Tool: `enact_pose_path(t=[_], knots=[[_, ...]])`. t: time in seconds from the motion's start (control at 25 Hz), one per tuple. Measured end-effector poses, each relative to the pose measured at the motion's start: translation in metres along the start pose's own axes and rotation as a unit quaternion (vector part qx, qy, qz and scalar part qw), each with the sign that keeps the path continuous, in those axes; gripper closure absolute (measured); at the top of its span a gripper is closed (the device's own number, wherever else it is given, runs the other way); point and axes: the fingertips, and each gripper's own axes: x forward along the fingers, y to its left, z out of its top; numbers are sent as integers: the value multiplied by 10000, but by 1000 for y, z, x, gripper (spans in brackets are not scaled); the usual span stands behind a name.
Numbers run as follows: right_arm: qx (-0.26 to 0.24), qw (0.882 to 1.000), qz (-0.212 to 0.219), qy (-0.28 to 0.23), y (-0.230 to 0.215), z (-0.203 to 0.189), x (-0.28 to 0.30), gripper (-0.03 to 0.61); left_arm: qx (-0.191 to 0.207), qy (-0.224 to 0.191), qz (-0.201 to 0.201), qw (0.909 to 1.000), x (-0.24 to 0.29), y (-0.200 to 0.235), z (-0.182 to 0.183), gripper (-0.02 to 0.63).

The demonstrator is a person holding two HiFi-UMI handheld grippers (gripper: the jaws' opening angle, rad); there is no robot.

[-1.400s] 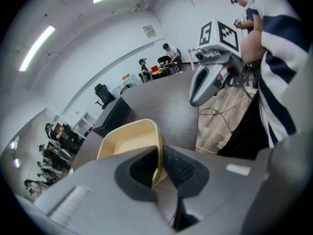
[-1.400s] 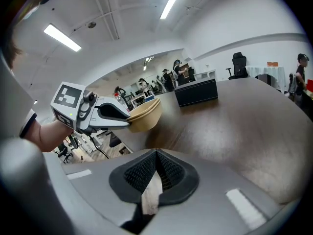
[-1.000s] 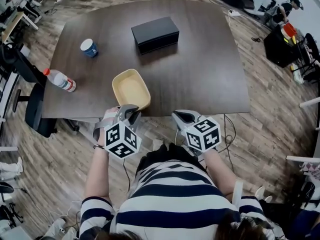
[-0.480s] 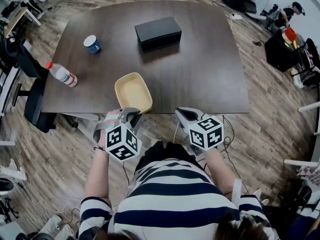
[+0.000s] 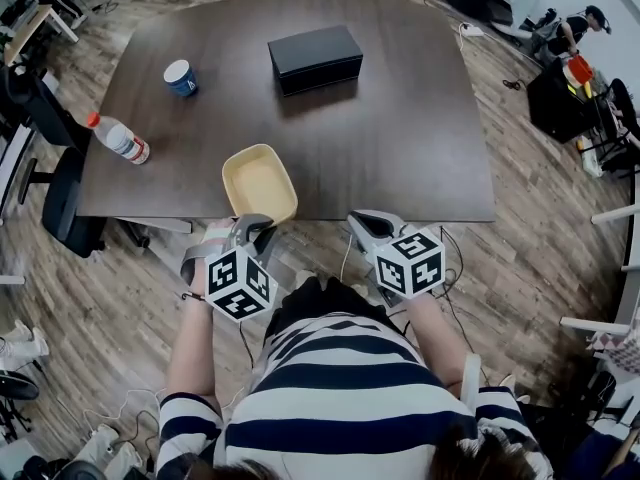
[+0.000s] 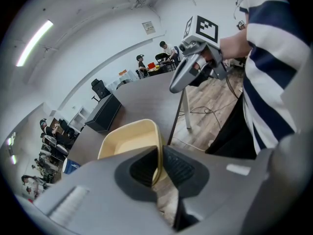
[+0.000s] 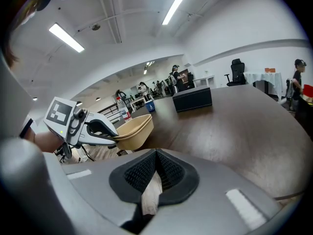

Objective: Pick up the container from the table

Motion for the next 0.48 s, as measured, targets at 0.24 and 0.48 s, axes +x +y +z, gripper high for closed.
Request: enact_pose_path(t=[0.24, 0.48], knots=[[-76, 10000, 16, -13, 2, 3, -1, 583, -25, 18, 27, 10000, 0, -1, -1, 614], [-61, 10000, -23, -66, -2, 3, 1, 583, -37, 22, 77, 10000, 1, -1, -3, 614]])
